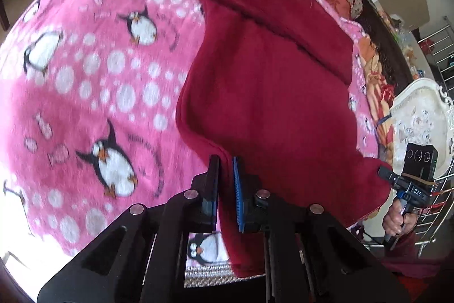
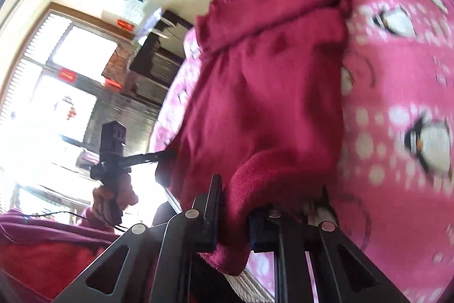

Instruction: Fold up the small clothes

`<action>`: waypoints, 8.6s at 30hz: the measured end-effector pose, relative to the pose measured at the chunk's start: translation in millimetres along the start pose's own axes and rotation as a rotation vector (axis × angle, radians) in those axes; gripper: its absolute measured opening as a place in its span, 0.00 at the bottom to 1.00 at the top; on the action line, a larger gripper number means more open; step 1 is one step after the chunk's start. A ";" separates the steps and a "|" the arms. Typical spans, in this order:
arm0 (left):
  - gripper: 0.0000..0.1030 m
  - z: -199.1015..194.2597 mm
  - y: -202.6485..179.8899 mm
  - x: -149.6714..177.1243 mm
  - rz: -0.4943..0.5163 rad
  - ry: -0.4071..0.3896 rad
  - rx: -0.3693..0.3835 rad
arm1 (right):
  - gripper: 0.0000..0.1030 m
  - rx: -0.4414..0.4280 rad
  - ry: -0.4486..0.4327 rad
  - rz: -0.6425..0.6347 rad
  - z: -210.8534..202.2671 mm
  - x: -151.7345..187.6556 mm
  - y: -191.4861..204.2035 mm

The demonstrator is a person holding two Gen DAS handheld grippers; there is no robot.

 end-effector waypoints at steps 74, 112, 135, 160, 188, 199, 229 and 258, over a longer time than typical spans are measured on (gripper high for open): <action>0.76 22.6 54.1 -307.4 -0.119 -0.344 0.158 | 0.43 0.025 -0.383 0.228 -42.6 -304.2 -30.0; 0.76 47.8 44.6 -180.1 0.090 -0.188 -0.040 | 0.43 0.404 -0.284 -0.023 7.7 -180.5 -31.7; 0.76 68.3 25.2 -157.7 0.236 -0.126 -0.091 | 0.06 0.630 -0.238 -0.172 25.0 -164.7 -22.7; 0.44 49.4 30.1 -166.0 0.234 -0.175 -0.100 | 0.15 0.446 -0.216 -0.193 59.3 -195.1 56.2; 0.56 97.9 43.8 -186.7 0.121 -0.208 -0.243 | 0.32 0.498 -0.108 -0.435 296.3 -291.8 159.9; 0.59 100.1 54.8 -184.4 0.082 -0.237 -0.201 | 0.33 0.571 -0.067 -0.438 330.6 -310.9 153.1; 0.76 71.6 68.8 -173.7 0.042 -0.348 -0.081 | 0.24 0.538 -0.057 -0.380 309.6 -302.8 162.4; 0.61 94.4 26.4 -181.3 0.037 -0.281 -0.122 | 0.24 0.583 -0.031 -0.459 318.8 -298.4 166.4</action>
Point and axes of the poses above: each gripper's, at about its wrist camera, not at the fingertips, and z roughly the way its jaws point, y to its left, x to its underside, the point moved 2 cm from there along z, roughly the way its jaws point, and after that the axes turned 13 degrees about z, right-handed, at the moved point
